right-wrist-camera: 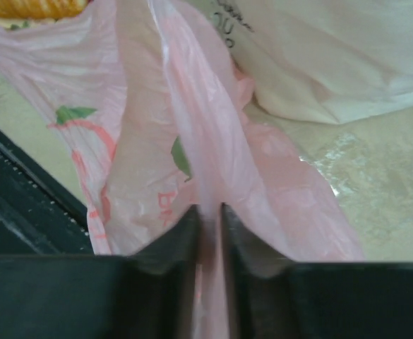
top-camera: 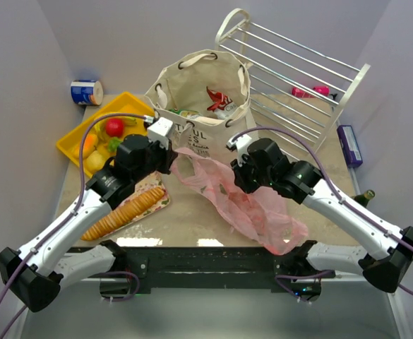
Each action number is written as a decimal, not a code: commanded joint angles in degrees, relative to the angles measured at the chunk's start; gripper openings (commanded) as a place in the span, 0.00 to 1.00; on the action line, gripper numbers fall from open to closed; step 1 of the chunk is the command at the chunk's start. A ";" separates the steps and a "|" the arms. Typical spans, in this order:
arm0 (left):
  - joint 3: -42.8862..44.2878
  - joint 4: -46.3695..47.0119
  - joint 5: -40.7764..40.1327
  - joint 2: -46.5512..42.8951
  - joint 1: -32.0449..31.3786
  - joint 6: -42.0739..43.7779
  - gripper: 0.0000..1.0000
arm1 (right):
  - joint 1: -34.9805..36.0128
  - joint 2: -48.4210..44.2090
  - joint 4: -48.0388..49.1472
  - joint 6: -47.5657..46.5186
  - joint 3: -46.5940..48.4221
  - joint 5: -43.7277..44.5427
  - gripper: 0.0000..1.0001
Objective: Place the mixed food into the grocery bags and tie them
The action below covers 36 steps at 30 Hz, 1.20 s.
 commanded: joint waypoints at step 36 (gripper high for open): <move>6.02 4.98 10.67 14.46 37.94 -8.94 0.97 | -1.02 -7.29 22.70 37.68 -11.42 9.76 0.00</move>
